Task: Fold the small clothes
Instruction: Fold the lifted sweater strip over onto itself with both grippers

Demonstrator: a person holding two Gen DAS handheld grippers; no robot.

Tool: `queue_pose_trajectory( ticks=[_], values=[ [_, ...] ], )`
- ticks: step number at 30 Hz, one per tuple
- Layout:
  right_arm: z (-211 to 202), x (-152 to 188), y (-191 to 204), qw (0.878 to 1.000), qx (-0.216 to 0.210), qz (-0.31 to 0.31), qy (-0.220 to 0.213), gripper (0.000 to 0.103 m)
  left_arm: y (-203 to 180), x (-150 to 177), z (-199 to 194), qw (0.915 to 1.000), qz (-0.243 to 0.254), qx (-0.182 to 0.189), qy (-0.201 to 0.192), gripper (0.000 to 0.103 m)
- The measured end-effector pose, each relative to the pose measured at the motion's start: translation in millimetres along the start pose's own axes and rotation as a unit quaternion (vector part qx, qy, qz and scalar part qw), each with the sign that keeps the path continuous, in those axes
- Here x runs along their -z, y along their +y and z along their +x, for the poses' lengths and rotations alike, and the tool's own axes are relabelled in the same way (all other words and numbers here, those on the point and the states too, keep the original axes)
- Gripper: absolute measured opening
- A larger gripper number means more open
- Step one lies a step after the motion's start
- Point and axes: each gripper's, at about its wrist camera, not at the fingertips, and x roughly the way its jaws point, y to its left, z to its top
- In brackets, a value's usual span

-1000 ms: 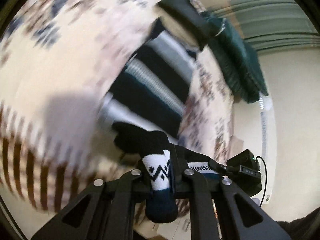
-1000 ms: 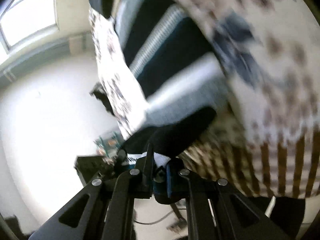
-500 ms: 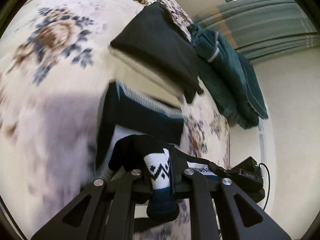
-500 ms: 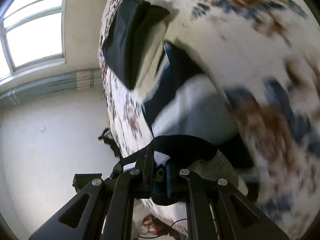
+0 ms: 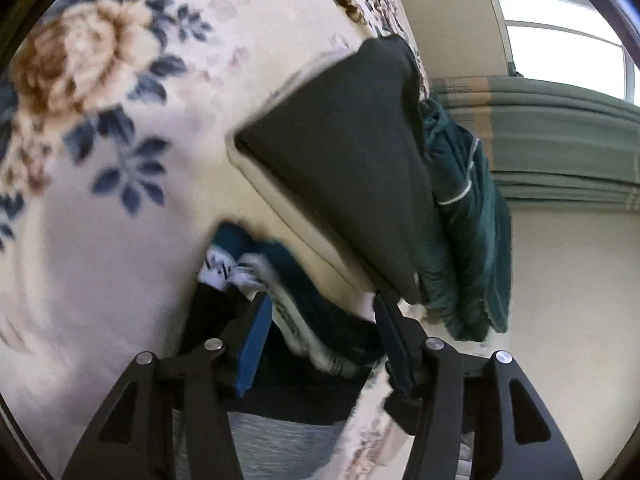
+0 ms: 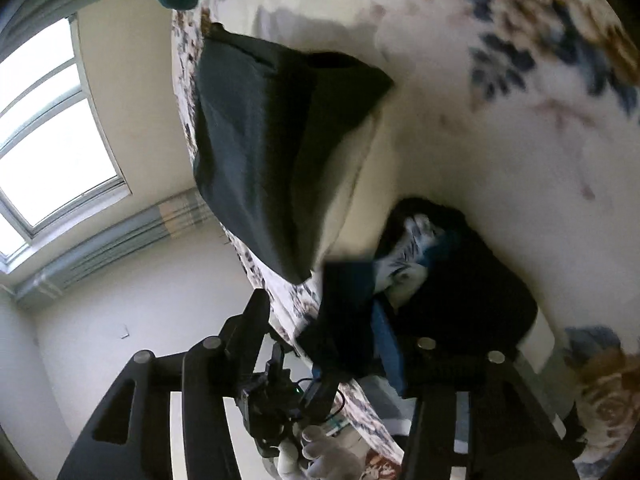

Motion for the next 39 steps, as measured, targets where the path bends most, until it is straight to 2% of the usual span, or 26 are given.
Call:
queue_pose_trajectory(
  ticks=[3, 5, 6, 8, 10, 12, 14, 15, 16, 18, 20, 21, 25, 26, 28, 31, 35, 39],
  values=[
    [-9.0, 1.9, 7.9, 0.998, 0.039, -0.039, -0.007, 0.054, -3.3, -1.4, -9.2, 0.9992, 0.032, -0.024, -0.005, 0.051],
    [-17.0, 3.5, 14.3, 0.992, 0.087, -0.086, -0.013, 0.054, -10.0, 9.4, -21.0, 0.9953, 0.080, -0.055, -0.011, 0.051],
    [-22.8, 6.0, 17.0, 0.986, 0.117, -0.118, -0.015, 0.054, -11.4, 13.2, -23.7, 0.9929, 0.097, -0.068, -0.013, 0.051],
    [-29.3, 11.7, 15.0, 0.976, 0.150, -0.154, -0.013, 0.054, -8.6, 36.2, -40.0, 0.9876, 0.124, -0.094, -0.019, 0.051],
    [-39.2, 19.6, 8.4, 0.963, 0.189, -0.192, -0.003, 0.055, 2.7, 61.4, -57.8, 0.9856, 0.131, -0.104, -0.024, 0.051],
    [-46.5, 27.3, -2.9, 0.952, 0.219, -0.214, 0.011, 0.063, 21.0, 86.2, -76.0, 0.9854, 0.122, -0.116, -0.027, 0.053],
    [-53.9, 37.1, -17.6, 0.943, 0.241, -0.227, 0.032, 0.077, 36.8, 118.0, -86.8, 0.9829, 0.110, -0.146, -0.023, 0.067],
    [-56.9, 41.3, -25.2, 0.940, 0.247, -0.230, 0.044, 0.083, 45.5, 134.2, -92.0, 0.9848, 0.096, -0.144, -0.017, 0.069],
    [-61.4, 46.9, -34.7, 0.938, 0.251, -0.232, 0.056, 0.092, 56.1, 151.1, -97.4, 0.9870, 0.074, -0.142, -0.016, 0.079],
    [-64.5, 48.8, -47.6, 0.941, 0.245, -0.224, 0.072, 0.093, 73.9, 178.8, -100.6, 0.9926, 0.025, -0.118, -0.013, 0.082],
    [-65.7, 49.7, -59.4, 0.947, 0.230, -0.204, 0.090, 0.103, 86.9, 200.1, -96.8, 0.9950, -0.011, -0.099, -0.007, 0.082],
    [-68.1, 51.0, -63.4, 0.950, 0.223, -0.197, 0.097, 0.103, 91.9, 209.4, -92.6, 0.9956, -0.025, -0.090, -0.005, 0.082],
    [-57.3, 39.9, -63.3, 0.947, 0.211, -0.208, 0.127, 0.103, 93.4, 229.4, -66.0, 0.9977, -0.049, -0.045, -0.012, 0.083],
    [-53.4, 37.6, -63.6, 0.944, 0.210, -0.213, 0.137, 0.103, 92.8, 230.8, -59.2, 0.9975, -0.055, -0.042, -0.014, 0.083],
    [-33.6, 26.9, -62.7, 0.940, 0.206, -0.219, 0.162, 0.103, 93.8, 228.6, -38.3, 0.9968, -0.078, -0.011, -0.017, 0.083],
    [-3.1, 8.3, -61.7, 0.937, 0.189, -0.219, 0.196, 0.103, 97.0, 222.4, -10.2, 0.9930, -0.112, 0.006, -0.036, 0.083],
    [40.0, -16.6, -59.8, 0.937, 0.153, -0.218, 0.228, 0.103, 93.9, 212.8, -0.6, 0.9897, -0.125, 0.006, -0.069, 0.083],
    [73.3, -23.5, -57.7, 0.931, 0.136, -0.218, 0.257, 0.103, 97.4, 206.8, -7.2, 0.9805, -0.157, 0.032, -0.114, 0.082]
  ],
)
